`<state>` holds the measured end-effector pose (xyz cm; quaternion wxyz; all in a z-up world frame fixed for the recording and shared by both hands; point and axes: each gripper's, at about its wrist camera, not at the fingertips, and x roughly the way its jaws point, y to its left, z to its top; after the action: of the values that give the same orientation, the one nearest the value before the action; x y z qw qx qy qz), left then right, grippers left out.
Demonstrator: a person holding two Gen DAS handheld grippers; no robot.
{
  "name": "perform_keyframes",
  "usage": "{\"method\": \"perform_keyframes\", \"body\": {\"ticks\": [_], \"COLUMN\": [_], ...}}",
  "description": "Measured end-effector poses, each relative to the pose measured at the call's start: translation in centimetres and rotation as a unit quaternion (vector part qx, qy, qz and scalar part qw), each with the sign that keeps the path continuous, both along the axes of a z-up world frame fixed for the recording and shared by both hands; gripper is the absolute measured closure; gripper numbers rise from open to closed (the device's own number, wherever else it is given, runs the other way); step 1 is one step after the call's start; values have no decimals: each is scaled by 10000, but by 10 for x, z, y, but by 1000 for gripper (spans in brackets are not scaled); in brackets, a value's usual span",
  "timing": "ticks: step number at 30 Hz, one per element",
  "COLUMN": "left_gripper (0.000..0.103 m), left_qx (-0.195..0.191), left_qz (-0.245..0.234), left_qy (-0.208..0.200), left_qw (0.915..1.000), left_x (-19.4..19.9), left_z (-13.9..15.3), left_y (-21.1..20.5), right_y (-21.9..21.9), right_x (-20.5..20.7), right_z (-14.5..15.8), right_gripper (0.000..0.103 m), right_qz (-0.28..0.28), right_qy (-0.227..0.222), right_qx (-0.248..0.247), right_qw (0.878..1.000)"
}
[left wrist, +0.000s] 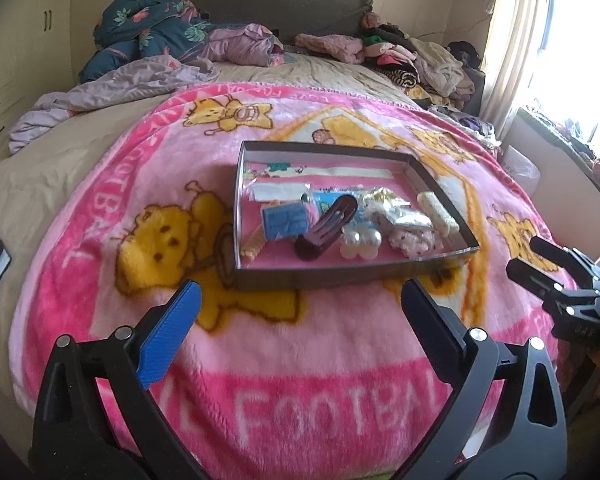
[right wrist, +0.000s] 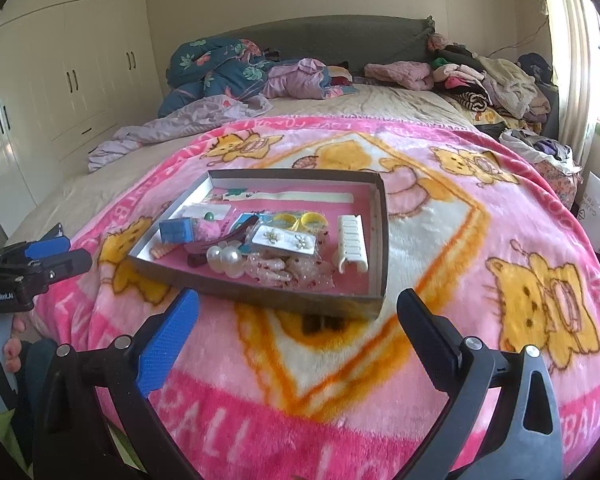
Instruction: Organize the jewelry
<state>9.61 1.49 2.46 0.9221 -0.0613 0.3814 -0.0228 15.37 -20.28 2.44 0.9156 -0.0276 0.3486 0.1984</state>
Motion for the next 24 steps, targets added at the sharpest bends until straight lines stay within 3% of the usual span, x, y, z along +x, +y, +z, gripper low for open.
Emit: {"method": "perform_keyframes", "body": {"ticks": [24], "left_gripper": [12], "left_qx": [25], "left_qz": [27], "left_qy": [8], "left_qw": [10000], "left_x": [-55], "left_z": [-17], "left_y": [-16], "right_y": [-14], "right_x": [-45], "right_z": [-17], "right_gripper": [7], "right_qz": [-107], "right_qy": [205], "right_qx": [206], "right_qw": [9995]}}
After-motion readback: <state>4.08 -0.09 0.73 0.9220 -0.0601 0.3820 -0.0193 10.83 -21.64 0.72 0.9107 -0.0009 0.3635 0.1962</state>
